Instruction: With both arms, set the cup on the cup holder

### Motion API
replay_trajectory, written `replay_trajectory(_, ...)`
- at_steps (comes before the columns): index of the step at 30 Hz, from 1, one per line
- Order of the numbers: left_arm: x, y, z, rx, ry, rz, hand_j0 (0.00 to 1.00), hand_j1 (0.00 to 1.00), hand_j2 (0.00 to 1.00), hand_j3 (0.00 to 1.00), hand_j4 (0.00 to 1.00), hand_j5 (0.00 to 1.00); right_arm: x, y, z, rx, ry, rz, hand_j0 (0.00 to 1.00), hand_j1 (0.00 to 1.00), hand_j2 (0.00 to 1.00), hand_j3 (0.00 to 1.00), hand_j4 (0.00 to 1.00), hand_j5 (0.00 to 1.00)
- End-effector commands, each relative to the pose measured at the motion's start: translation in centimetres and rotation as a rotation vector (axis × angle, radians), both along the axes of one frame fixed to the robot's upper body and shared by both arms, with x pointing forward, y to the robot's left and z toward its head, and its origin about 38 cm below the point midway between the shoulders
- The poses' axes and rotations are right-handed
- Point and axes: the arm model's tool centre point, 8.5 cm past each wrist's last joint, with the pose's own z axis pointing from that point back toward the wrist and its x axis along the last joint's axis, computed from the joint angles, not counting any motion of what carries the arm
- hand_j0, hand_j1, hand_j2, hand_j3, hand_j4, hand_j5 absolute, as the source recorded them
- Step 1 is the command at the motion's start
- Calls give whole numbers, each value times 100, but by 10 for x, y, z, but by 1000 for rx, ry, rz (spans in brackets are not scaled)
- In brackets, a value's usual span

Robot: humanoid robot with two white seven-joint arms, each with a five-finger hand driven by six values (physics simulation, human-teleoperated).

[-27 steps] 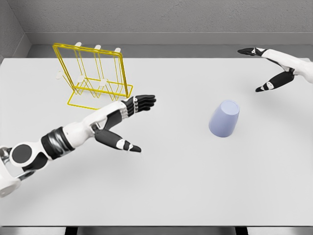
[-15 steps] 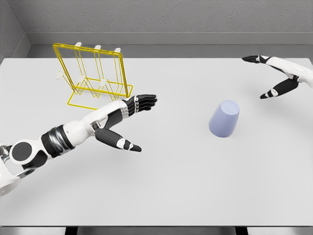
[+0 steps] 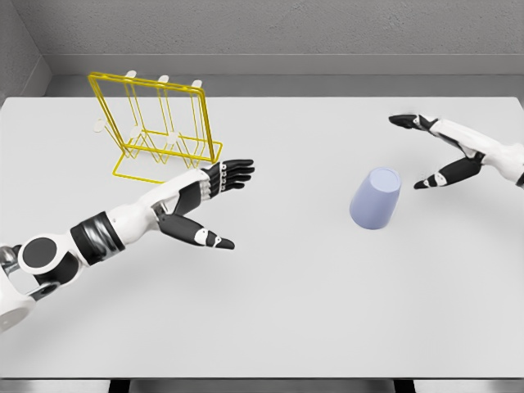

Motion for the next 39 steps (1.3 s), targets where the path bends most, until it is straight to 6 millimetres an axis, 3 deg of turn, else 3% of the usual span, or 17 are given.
replay_trajectory(1,0,0,1,1,-5,1,100,100,100,100,100,100,-1,5,10,28,-18,16,100,100,100,100,100,100)
replay_trajectory(3,1,1,2,7,-11,0,100,100,100,100,100,100,-5,-5,8,11,-8,3,100,100,100,100,100,100)
replay_trajectory(8,3,2,3,17,-14,7,100,100,100,100,100,100,-6,-7,5,9,0,-1,100,100,100,100,100,100)
replay_trajectory(13,4,2,1,32,-3,12,100,100,100,100,100,100,-14,-10,-5,91,34,-25,100,100,100,100,100,100)
replay_trajectory(15,4,2,1,32,-3,12,100,100,100,100,100,100,-15,-16,0,117,31,-39,100,100,100,100,100,100)
replay_trajectory(20,4,2,1,32,-3,12,100,100,100,100,100,100,-26,-22,-15,183,76,-65,100,100,100,100,100,100)
replay_trajectory(39,6,3,2,41,2,18,100,100,100,100,100,100,-38,3,-35,209,126,-8,100,100,100,100,100,100)
